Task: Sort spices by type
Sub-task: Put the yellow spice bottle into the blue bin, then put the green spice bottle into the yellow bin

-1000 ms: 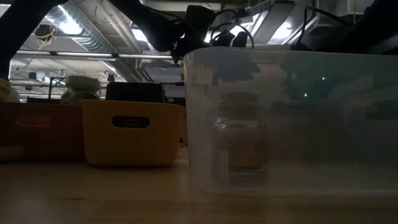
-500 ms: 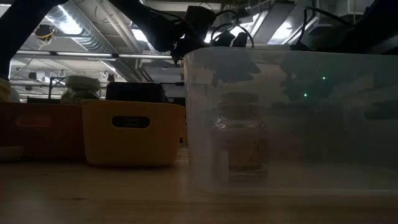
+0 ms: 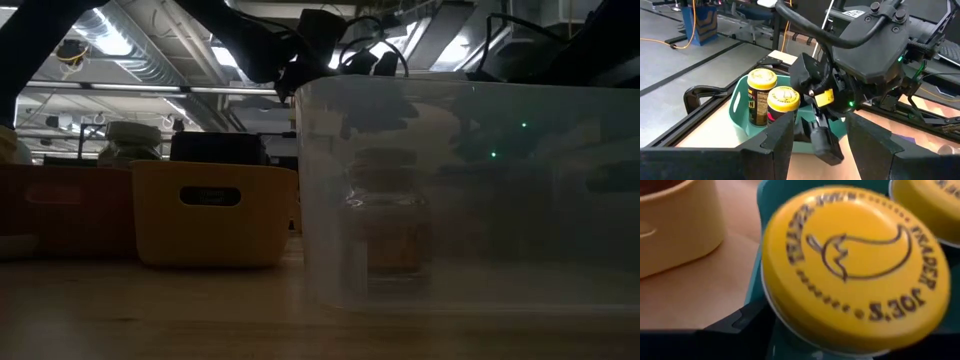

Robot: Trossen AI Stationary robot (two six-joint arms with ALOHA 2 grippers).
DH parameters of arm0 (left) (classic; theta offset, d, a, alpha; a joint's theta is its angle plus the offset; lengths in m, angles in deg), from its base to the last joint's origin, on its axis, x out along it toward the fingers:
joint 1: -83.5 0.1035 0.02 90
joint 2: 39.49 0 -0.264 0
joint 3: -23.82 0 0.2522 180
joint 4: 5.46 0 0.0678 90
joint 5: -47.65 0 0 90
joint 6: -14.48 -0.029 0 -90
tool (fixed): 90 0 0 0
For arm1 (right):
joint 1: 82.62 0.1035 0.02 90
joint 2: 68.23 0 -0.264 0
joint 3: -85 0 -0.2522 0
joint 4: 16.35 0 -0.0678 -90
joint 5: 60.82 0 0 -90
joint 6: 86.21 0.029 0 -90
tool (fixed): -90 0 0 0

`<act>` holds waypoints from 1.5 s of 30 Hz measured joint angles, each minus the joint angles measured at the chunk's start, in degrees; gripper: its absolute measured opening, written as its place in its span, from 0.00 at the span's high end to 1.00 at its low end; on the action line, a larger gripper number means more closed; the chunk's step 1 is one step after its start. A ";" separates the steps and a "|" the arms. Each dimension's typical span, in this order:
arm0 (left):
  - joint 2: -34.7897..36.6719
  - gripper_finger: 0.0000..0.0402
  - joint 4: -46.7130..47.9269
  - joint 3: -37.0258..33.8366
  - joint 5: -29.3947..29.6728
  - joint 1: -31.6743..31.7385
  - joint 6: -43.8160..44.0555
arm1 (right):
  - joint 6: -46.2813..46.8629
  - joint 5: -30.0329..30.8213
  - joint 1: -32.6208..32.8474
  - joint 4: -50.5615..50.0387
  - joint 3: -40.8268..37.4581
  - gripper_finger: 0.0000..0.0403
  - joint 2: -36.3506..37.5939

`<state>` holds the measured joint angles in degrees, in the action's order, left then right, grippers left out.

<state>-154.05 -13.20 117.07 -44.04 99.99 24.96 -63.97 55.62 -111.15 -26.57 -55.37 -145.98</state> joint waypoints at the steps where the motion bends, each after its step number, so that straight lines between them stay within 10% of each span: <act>1: 0.00 0.59 0.02 0.00 0.00 0.00 0.00 | 0.00 -0.59 0.00 -0.21 0.00 0.36 0.00; 45: 0.00 0.59 -0.02 0.00 0.00 0.00 0.25 | -0.02 -12.52 0.02 -26.01 2.39 0.36 16.39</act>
<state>-154.05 -13.22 117.07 -44.04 99.99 25.21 -64.00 43.10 -111.13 -52.58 -52.98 -129.59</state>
